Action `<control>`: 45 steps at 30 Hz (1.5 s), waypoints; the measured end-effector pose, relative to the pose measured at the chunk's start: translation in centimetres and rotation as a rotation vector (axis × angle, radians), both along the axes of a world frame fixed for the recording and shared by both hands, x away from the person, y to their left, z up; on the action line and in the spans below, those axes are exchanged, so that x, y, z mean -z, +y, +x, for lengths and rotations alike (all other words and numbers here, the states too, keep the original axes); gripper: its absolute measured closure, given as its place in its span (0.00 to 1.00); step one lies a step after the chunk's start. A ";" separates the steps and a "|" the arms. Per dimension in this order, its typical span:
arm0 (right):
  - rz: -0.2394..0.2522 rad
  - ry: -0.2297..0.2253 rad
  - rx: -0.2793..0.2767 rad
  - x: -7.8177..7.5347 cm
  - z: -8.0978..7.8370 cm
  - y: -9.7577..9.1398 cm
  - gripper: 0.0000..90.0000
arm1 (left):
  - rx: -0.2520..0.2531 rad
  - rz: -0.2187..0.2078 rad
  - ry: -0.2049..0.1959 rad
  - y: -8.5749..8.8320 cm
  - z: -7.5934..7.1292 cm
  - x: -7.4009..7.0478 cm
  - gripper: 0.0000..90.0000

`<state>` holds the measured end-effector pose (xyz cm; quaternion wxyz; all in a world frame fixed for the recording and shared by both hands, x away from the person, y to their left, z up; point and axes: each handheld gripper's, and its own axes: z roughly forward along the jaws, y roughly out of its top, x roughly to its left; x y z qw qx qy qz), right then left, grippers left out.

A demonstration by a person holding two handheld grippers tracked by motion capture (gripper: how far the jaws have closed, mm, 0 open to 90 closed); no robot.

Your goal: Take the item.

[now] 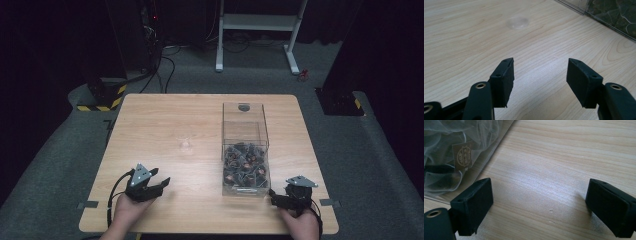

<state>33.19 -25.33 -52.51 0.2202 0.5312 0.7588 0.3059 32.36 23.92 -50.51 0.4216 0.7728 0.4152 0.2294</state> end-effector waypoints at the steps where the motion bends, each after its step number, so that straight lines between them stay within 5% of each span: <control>1: 0.000 0.000 0.000 0.0 0.0 0.0 0.08 | 0.000 -0.001 -0.005 0.0 0.0 -0.1 0.44; 27: 0.002 0.007 -0.005 0.0 0.0 0.1 0.08 | -0.014 -0.060 -0.098 0.3 -0.9 -1.8 0.44; 45: 0.002 0.007 -0.006 0.0 0.0 0.1 0.08 | 0.013 -0.069 -0.107 -0.3 -1.1 -2.5 0.44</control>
